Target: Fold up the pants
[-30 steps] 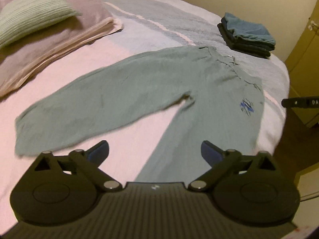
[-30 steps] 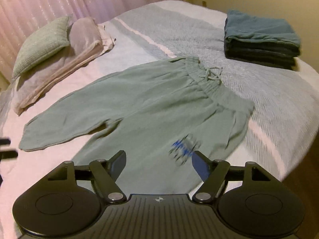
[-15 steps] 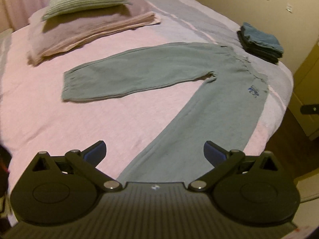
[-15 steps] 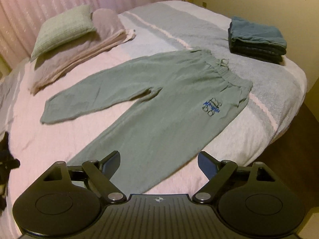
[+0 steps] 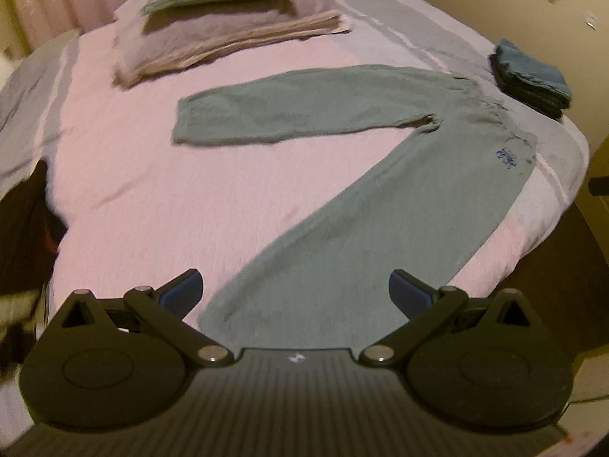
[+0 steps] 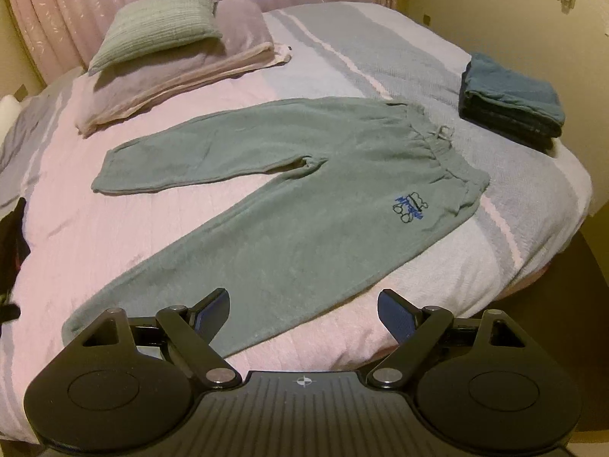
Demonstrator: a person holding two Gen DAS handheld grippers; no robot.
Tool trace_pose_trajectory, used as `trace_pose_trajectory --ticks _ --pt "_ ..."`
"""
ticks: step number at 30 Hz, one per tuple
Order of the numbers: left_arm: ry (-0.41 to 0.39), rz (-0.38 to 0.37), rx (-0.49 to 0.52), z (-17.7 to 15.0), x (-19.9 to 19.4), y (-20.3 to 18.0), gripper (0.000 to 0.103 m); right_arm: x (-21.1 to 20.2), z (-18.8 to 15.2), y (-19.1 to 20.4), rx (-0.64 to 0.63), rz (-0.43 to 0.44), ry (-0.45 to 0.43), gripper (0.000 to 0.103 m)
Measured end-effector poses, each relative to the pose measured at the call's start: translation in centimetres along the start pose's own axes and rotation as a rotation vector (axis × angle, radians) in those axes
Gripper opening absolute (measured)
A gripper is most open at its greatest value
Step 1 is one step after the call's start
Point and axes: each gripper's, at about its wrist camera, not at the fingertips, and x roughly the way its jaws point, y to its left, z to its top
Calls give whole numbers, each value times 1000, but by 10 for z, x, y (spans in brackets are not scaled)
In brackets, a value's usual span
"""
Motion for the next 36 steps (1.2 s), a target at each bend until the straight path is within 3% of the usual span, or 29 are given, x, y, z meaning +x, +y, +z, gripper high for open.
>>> trace_pose_trajectory --ticks 8,16,20,27,36 --pt "42 -21 -6 -54 -20 5 102 -15 -39 28 51 -27 10 82" --pt "52 -46 -18 -88 -41 9 102 -40 -77 75 1 8 25 82" --pt "57 -25 -98 -83 -48 2 102 -49 -79 79 -39 35 39 82" --pt "19 -19 -172 -56 -51 -27 102 -48 -61 62 -133 -13 21 82" --pt "40 -71 -150 -30 -38 -71 102 -37 -37 23 -181 -27 35 82"
